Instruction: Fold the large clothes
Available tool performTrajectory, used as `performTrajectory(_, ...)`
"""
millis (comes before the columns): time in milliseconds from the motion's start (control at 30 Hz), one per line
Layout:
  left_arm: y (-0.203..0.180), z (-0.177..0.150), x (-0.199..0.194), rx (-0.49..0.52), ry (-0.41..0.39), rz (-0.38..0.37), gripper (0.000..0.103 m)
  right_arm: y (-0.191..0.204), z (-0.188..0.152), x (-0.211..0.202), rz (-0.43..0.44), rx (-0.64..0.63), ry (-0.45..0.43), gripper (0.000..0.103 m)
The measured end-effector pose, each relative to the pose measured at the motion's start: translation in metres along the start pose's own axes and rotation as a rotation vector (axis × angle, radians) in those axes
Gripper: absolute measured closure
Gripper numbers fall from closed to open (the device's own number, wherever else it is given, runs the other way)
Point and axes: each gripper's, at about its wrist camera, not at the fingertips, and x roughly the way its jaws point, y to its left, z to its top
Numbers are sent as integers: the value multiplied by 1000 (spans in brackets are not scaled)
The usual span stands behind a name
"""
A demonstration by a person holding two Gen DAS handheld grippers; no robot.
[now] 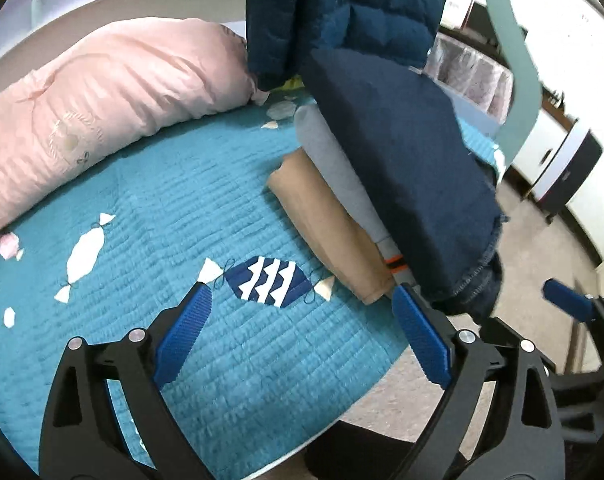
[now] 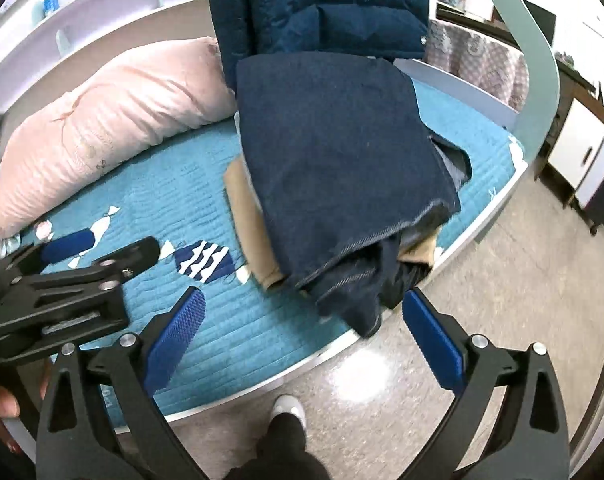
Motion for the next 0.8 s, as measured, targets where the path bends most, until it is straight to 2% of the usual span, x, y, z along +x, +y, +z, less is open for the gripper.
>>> performTrajectory(200, 17, -11, -32, -10, -41, -16, 11, 21, -10, -23, -85, -26, -54, 7)
performTrajectory(300, 22, -12, -44, -2, -76, -25, 11, 27, -11, -30, -101, -22, -65, 7)
performTrajectory(467, 27, -19, -66, 12, -119, -88, 11, 37, -14, -40, -131, -45, -80, 7)
performTrajectory(633, 27, -33, -92, 42, -145, -48, 11, 55, -24, -55, -123, -78, -93, 7)
performTrajectory(800, 36, -52, -135, 40, -176, -13, 11, 72, -35, -78, -99, -98, -120, 7)
